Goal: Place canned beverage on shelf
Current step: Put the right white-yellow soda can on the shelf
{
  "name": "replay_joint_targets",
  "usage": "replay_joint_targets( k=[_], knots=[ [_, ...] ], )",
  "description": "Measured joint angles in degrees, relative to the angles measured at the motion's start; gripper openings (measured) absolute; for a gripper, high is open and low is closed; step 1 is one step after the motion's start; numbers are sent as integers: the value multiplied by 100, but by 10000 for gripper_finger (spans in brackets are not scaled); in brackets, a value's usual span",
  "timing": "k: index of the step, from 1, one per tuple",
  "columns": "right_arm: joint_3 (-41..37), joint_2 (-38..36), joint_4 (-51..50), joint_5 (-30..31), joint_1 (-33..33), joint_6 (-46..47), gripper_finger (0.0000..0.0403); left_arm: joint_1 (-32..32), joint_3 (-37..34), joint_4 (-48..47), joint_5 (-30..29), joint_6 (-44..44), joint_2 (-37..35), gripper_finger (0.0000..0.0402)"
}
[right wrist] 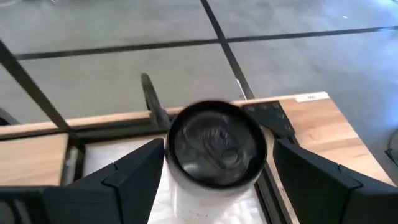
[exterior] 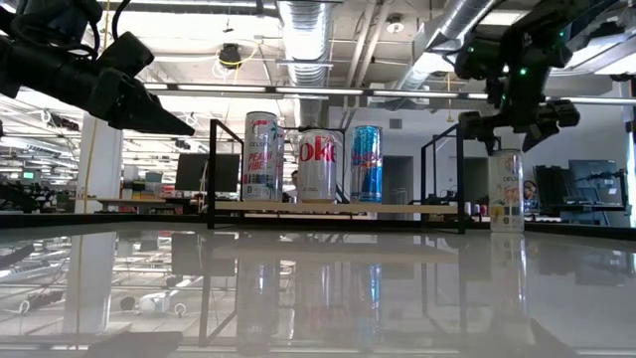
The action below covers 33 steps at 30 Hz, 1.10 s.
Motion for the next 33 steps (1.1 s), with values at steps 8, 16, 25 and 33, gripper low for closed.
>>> replay_joint_targets(
  k=[8,16,25,33],
  knots=[
    [-500,-11,260,-106,-82,122,324,0,-2,-22,2,9,0,275],
    [-775,-12,663,-124,-82,-254,324,0,-2,-20,2,4,0,275],
    [-773,-15,1075,-137,-159,-1139,324,0,-2,-20,2,0,0,275],
    [-766,-20,1081,-355,-311,-1120,286,0,-2,-20,2,-3,0,275]
  ],
)
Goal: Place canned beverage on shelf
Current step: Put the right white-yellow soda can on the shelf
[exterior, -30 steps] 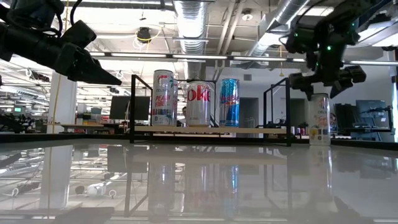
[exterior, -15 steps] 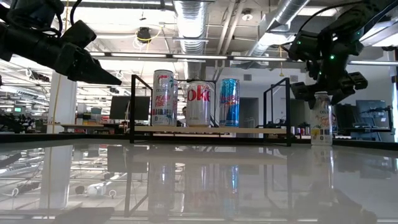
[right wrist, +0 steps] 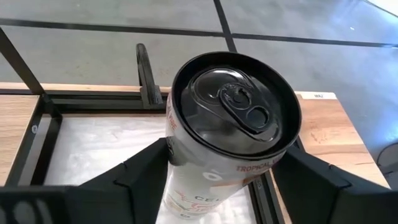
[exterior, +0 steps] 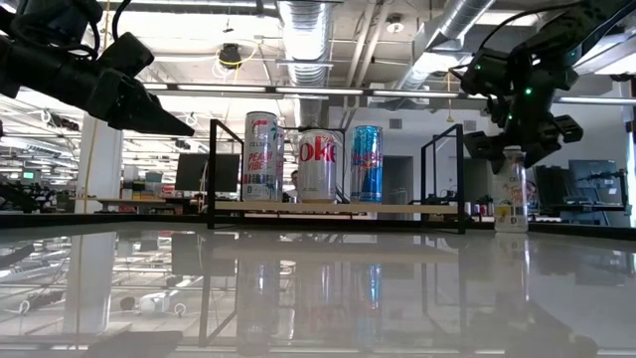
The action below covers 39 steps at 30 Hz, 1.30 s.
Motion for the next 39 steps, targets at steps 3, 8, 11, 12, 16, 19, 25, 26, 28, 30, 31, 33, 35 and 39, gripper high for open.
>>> replay_joint_targets(
  k=[3,8,11,12,16,19,25,26,28,30,31,33,35,39],
  knots=[
    [2,0,0,-37,0,0,263,0,0,-1,0,0,0,275],
    [64,3,-81,-88,183,-1,255,0,0,-2,0,14,0,275],
    [251,11,-187,-121,427,-4,254,0,0,-2,-2,50,0,275],
    [342,11,-222,-46,517,-2,253,0,0,-2,0,54,0,275],
    [811,11,-242,756,899,-200,252,0,0,-2,0,59,0,275],
    [1235,11,-199,1423,1250,-448,252,0,0,-2,0,59,0,275],
    [1996,7,571,2620,1859,-1574,252,0,0,-2,0,61,0,275],
    [2077,3,892,2658,1941,-1896,252,0,0,-2,0,61,0,275],
    [2167,4,1662,2611,2105,-2542,252,0,0,4,0,61,0,275],
    [2181,61,2467,2486,2267,-3116,252,0,0,26,0,61,0,275],
    [2184,118,2831,2441,2347,-3327,252,0,0,35,1,61,0,275],
    [2184,248,3239,2314,2449,-3576,252,0,3,29,0,61,0,275],
    [2184,447,3431,2308,2503,-3612,252,0,35,24,7,63,0,275],
    [2179,1010,3405,2296,2520,-3069,252,0,42,84,214,86,-1,275]
  ],
)
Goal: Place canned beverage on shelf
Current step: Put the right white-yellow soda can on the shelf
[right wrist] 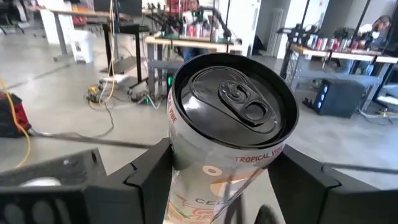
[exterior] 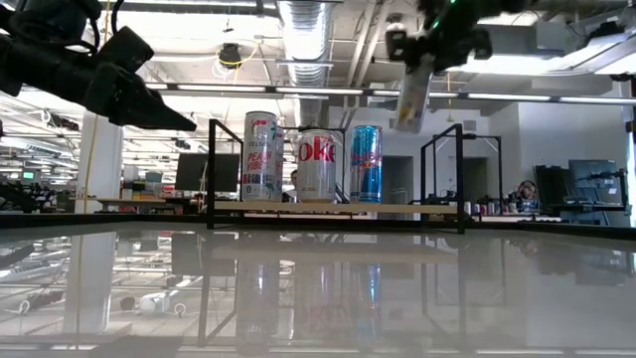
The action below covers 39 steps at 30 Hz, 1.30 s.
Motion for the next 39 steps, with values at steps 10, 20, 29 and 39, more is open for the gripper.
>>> replay_joint_targets(
  k=[10,20,29,39],
  knots=[
    [-2,827,0,-240,-342,989,252,0,2,-66,50,147,1,275],
    [2,1066,-778,-910,-603,2212,250,0,4,-75,44,168,1,275],
    [-2,1112,-1535,-1431,-858,2683,249,0,7,-69,43,163,1,275],
    [26,1491,-1435,-1571,-984,2611,250,0,9,-64,44,130,1,275]
  ],
)
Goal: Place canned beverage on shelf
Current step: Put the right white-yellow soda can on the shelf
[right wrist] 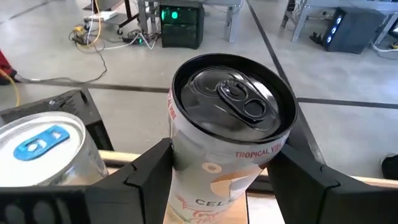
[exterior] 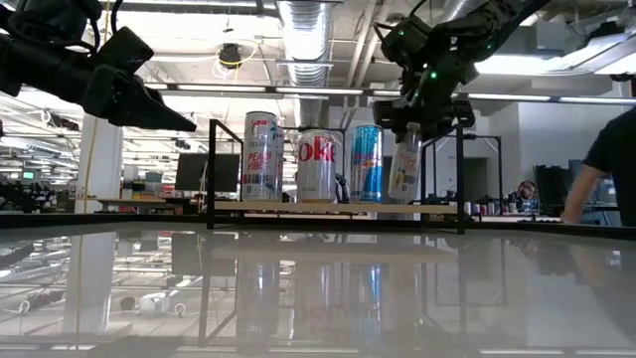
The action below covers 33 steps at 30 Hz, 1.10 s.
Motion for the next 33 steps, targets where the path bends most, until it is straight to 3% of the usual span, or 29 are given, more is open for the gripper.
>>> replay_joint_targets(
  k=[18,23,33],
  knots=[
    [-17,-78,7,-104,-63,-210,251,0,2,-22,-2,37,0,275],
    [298,-59,-468,-205,-73,-501,251,0,2,-23,-2,37,0,275],
    [891,-56,-991,-1145,-395,-706,251,0,2,-37,-2,34,-1,275]
  ],
)
